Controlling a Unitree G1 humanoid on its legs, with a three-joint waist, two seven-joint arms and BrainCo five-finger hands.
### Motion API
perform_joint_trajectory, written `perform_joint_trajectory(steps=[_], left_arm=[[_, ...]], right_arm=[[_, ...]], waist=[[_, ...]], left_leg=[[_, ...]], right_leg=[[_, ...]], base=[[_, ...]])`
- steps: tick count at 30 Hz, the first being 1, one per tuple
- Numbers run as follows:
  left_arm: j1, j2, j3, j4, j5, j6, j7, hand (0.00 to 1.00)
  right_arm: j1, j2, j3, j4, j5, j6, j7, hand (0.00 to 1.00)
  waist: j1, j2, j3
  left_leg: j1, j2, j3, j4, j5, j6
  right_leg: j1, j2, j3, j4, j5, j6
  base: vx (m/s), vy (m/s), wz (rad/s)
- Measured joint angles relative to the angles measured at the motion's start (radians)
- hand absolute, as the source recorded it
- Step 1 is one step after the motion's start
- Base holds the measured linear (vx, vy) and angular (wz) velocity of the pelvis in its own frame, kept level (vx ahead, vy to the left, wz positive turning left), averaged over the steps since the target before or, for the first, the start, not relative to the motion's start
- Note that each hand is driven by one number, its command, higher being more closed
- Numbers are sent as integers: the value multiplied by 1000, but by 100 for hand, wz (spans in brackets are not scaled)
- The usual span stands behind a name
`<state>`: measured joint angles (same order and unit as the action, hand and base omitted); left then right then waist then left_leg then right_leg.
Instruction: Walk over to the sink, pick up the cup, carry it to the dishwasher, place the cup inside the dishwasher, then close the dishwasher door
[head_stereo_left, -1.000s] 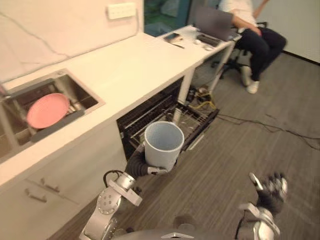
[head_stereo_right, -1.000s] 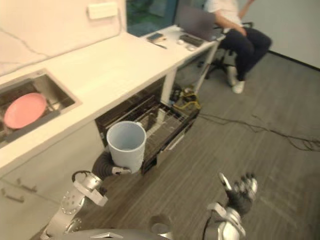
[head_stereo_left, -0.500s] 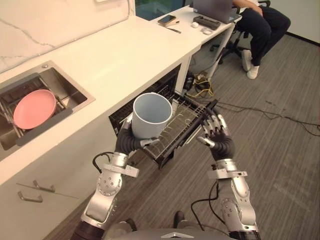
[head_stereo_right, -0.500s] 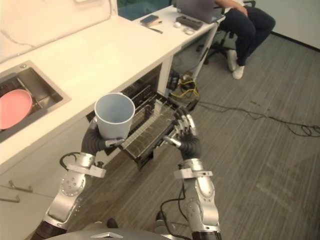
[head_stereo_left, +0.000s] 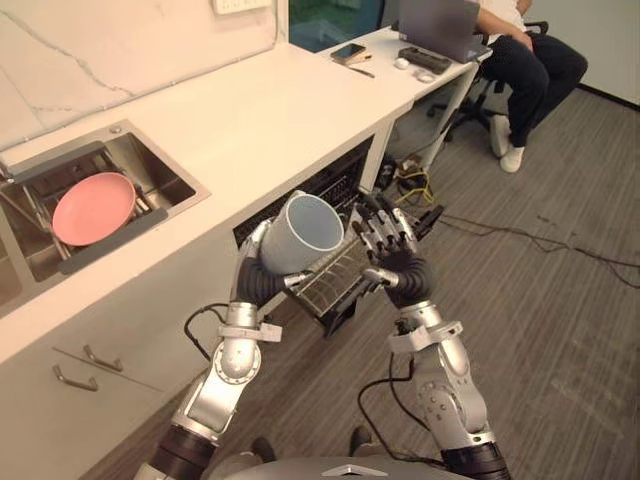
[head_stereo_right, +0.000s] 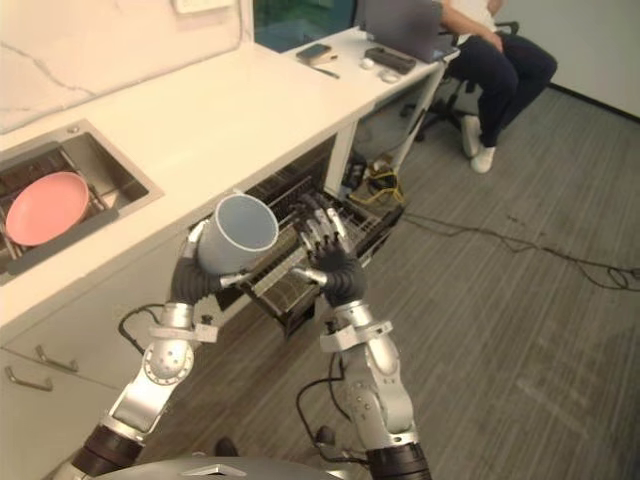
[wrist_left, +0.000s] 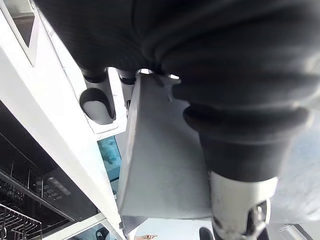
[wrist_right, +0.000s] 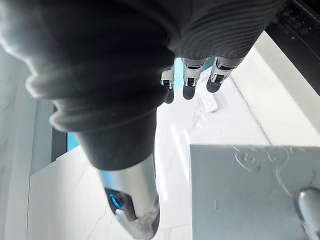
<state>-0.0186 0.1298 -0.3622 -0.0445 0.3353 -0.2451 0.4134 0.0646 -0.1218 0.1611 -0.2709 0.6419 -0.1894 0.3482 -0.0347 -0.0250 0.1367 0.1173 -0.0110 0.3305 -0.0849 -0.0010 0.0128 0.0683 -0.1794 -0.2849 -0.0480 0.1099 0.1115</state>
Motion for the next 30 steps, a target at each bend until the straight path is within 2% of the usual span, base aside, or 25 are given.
perform_joint_trajectory(steps=[9,23,30], left_arm=[[0,-40,-45,31,4,0,20,100],[-1,-50,-82,60,4,1,51,100],[0,-50,-102,59,4,9,73,100]], right_arm=[[0,13,73,1,1,24,-2,0],[1,17,113,13,-13,24,-72,0],[5,12,143,18,-23,47,-125,0]], waist=[[-9,27,-33],[-7,19,-75],[-6,14,-103]], left_leg=[[0,0,-4,-1,25,1],[-9,1,-9,-2,48,2],[-13,2,-10,-2,48,-5]], right_leg=[[-1,4,-1,0,-7,10],[-22,3,-1,24,-18,-3],[-30,3,-1,29,-21,1]], base=[[-4,0,0],[-17,-1,0],[0,0,0]])
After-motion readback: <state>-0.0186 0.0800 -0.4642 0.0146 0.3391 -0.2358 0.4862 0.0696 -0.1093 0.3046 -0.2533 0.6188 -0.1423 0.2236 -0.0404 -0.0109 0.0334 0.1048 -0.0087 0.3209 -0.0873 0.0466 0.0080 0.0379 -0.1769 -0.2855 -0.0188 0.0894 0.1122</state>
